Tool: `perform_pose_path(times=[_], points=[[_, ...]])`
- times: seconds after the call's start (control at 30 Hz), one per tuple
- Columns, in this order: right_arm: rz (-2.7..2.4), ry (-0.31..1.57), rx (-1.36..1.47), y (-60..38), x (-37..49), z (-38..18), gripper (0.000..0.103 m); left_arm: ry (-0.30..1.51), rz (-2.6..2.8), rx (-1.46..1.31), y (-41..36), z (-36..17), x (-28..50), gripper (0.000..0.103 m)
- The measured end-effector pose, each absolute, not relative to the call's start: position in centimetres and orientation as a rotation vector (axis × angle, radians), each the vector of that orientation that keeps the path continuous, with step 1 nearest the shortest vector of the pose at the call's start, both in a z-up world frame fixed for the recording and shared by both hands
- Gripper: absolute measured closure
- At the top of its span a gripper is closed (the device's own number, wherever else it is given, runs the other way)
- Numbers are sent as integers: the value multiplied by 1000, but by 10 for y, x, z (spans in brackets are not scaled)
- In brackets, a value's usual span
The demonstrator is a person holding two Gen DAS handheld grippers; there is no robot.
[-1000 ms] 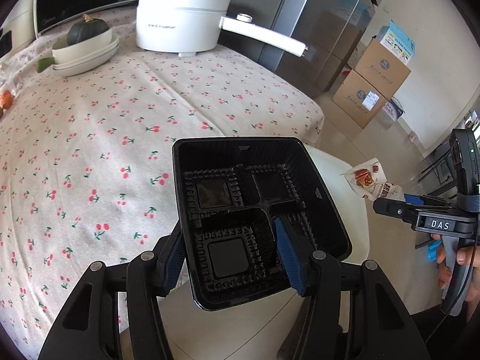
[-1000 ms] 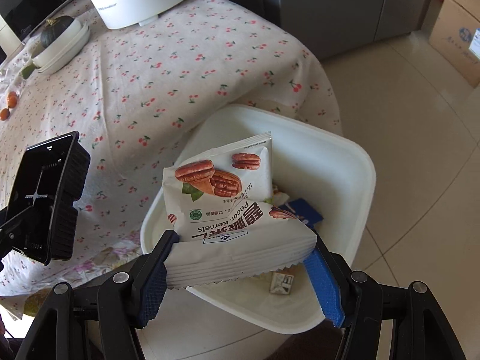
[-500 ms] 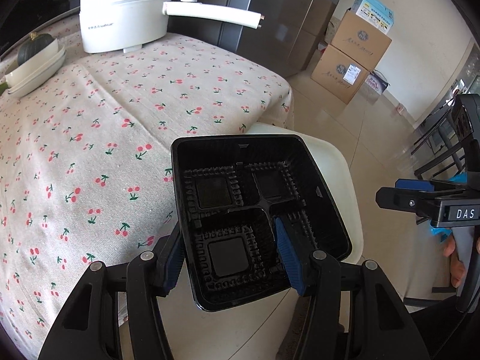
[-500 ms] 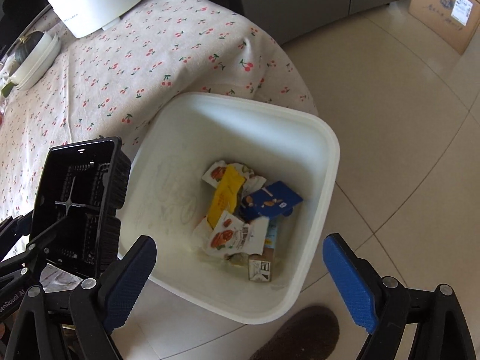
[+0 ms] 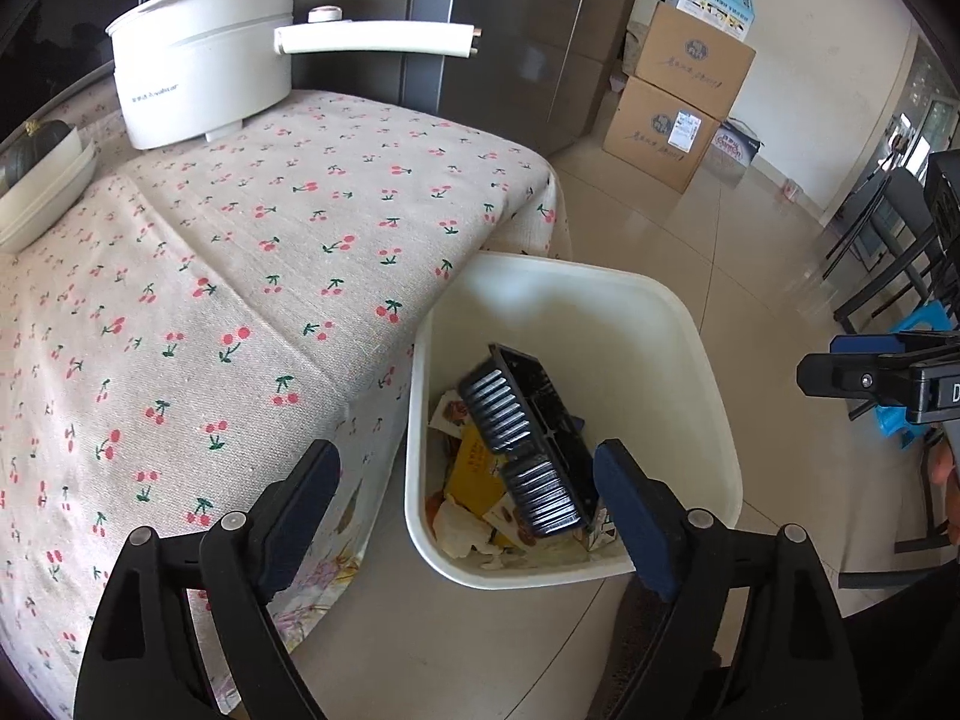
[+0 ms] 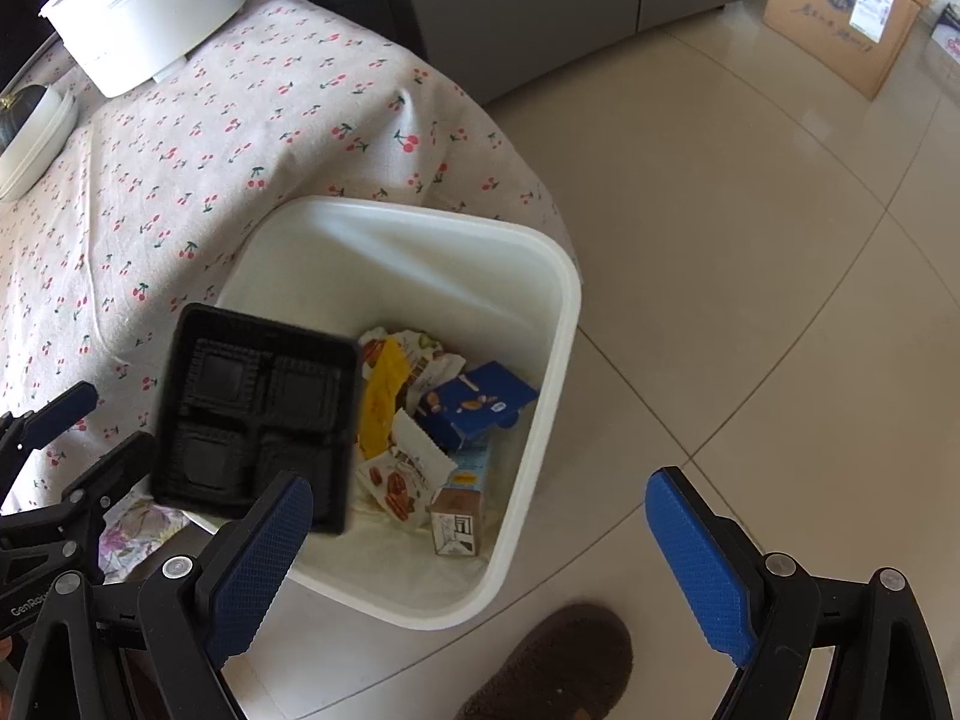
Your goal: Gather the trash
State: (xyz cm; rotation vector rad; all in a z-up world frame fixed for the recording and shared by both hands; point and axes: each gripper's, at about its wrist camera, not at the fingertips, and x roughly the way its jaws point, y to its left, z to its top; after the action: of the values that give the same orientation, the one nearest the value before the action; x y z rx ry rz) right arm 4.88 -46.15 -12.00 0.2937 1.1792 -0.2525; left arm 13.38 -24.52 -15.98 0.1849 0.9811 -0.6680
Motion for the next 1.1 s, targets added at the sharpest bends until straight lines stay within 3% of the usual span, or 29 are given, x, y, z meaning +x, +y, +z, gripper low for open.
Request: perform_pose_path(times=[0.57,0.8,1.1], points=[[-230,1111,213,-434,45,-97,9,931,-526,148,-161,-117,113,7],[-207,1004,179,-405,27,-69,9,874,-454,114,-129,-87,93,4],[-204,843,61,-351,-4,-42,1,888,-321,69,-88,-67,65,4]])
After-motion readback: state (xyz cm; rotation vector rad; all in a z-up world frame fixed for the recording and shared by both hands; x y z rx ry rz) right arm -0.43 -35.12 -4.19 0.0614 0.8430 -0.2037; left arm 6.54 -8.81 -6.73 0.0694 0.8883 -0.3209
